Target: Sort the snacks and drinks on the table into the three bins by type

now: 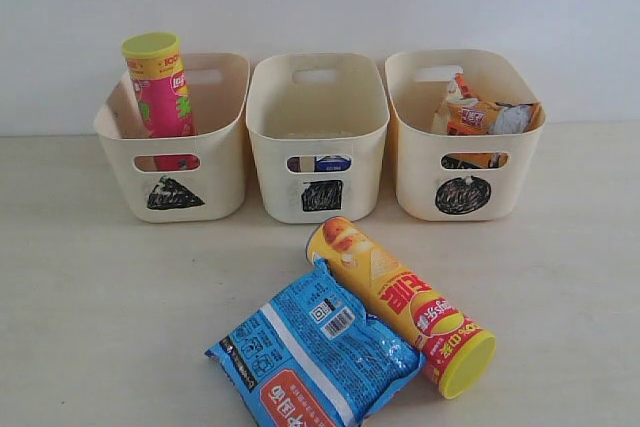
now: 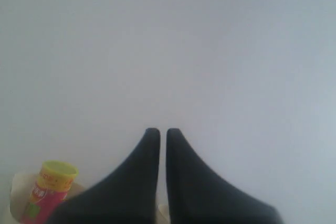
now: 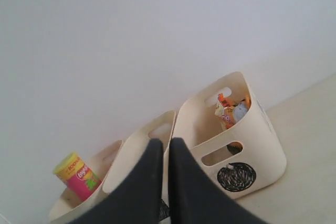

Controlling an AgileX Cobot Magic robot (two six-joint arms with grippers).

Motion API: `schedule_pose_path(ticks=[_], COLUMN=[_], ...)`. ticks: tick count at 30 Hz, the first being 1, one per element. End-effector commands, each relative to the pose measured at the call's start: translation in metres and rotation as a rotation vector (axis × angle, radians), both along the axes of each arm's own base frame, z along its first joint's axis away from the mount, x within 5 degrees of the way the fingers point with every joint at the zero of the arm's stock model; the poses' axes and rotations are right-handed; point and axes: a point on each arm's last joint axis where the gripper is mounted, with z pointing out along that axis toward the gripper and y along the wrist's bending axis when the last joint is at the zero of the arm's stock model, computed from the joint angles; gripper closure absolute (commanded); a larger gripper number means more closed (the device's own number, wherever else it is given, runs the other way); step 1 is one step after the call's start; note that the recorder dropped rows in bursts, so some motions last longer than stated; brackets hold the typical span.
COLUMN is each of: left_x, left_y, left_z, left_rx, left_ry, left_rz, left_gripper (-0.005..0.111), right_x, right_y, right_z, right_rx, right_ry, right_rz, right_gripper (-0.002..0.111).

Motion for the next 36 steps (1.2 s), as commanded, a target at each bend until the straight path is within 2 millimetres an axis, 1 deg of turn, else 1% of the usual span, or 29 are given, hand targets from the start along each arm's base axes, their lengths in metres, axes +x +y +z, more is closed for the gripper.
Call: schedule_pose_path(ticks=[1,3,5,6,9,11,13,14,16,18,20,21,24,26,29,31,34,36], left_x=[0.007,0.010,0.012,0.014,0.016,0.017,0.018,0.018,0.018,0.018,0.018,0.018,0.018,0.018,0.018,0.018,0.018,0.018], left_y=[0.003,0.005,0.006,0.006,0.006,0.006,0.006,0.006,0.006,0.005,0.005,0.005,0.005,0.005,0.005,0.005,0.004,0.004], left_z=[-0.018,-0.026,-0.034,-0.038,-0.048,-0.053,-0.055,-0.056,-0.058,-0.059,-0.059,-0.059,-0.059,-0.059,-0.059,-0.059,-0.060,-0.060], left_rx=[-0.054,-0.102,-0.105,-0.100,-0.089,-0.084,-0.082,-0.081,-0.076,-0.073,-0.071,-0.071,-0.073,-0.078,-0.081,-0.081,-0.079,-0.079], left_ry=[0.033,0.049,0.067,0.078,0.105,0.118,0.124,0.126,0.135,0.142,0.144,0.144,0.144,0.145,0.146,0.147,0.150,0.150], left_rz=[0.041,0.068,0.091,0.099,0.120,0.131,0.137,0.137,0.132,0.128,0.126,0.126,0.125,0.123,0.122,0.121,0.118,0.118], left_gripper=[0.103,0.103,0.103,0.103,0.103,0.103,0.103,0.103,0.103,0.103,0.103,0.103,0.103,0.103,0.103,0.103,0.103,0.103], right_x=[0.023,0.037,0.055,0.066,0.094,0.113,0.128,0.136,0.149,0.153,0.147,0.138,0.127,0.118,0.117,0.125,0.140,0.146], right_y=[0.004,0.009,0.018,0.022,0.044,0.060,0.071,0.075,0.078,0.080,0.077,0.076,0.071,0.073,0.073,0.069,0.060,0.050], right_z=[0.028,0.038,0.048,0.050,0.060,0.055,0.046,0.038,0.021,0.001,-0.019,-0.034,-0.054,-0.060,-0.058,-0.053,-0.031,-0.012], right_rx=[-0.106,-0.147,-0.202,-0.238,-0.375,-0.403,-0.367,-0.333,-0.274,-0.194,-0.096,-0.116,-0.161,-0.135,-0.131,-0.166,-0.217,-0.251], right_ry=[0.049,0.087,0.131,0.160,0.199,0.254,0.328,0.371,0.428,0.412,0.386,0.390,0.449,0.463,0.453,0.453,0.424,0.388], right_rz=[0.019,0.062,0.144,0.191,0.447,0.671,0.845,0.913,0.967,0.953,0.873,0.859,0.819,0.855,0.864,0.791,0.629,0.488], right_gripper=[0.108,0.108,0.108,0.108,0.108,0.108,0.108,0.108,0.108,0.108,0.108,0.108,0.108,0.108,0.108,0.108,0.108,0.108])
